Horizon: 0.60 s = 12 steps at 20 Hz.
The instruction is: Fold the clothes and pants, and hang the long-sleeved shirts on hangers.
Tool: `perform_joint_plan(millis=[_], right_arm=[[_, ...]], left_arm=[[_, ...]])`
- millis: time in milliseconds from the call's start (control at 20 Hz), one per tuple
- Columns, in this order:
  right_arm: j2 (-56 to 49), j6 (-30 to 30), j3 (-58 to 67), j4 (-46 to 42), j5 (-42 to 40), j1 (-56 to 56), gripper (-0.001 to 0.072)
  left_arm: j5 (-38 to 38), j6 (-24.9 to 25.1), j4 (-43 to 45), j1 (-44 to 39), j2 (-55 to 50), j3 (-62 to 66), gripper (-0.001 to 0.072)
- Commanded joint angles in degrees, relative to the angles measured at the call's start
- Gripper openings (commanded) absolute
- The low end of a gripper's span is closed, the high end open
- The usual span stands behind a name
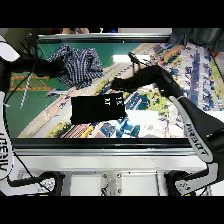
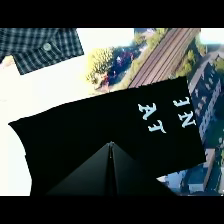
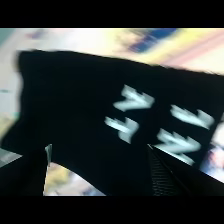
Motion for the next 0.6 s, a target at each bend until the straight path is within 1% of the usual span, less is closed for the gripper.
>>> perform_joint_plan(millis=[0, 100, 150, 250, 350, 550], right_arm=[[2.19, -1.64, -12.59, 0.74, -3.48, -10.14, 0.0656], [-0.24, -1.70, -14.86, 1.01, -2.36, -11.67, 0.0658], [-1.95, -3.17, -14.88, 2.62, -2.19, -11.61, 0.0660], [-5.11, -7.98, -14.86, 9.01, -2.08, -10.75, 0.0660], [-7.85, -11.13, -14.49, 13.44, -1.55, -9.42, 0.0659], [-11.06, -11.76, -12.15, 16.46, 1.97, -5.53, 0.0660]], left_arm=[[5.42, 0.76, 0.00, -5.44, 4.72, -11.30, 0.0010], [7.93, 0.76, 0.02, -8.85, 5.97, -15.28, 0.0010], [8.66, 0.74, 0.00, -10.23, 6.10, -16.59, 0.0010], [8.66, 0.74, 0.00, -12.35, 6.10, -18.16, 0.0010], [9.07, 0.72, 0.00, -13.53, 6.10, -19.47, 0.0010], [9.09, 0.68, -0.02, -13.77, 6.10, -20.48, 0.0010]])
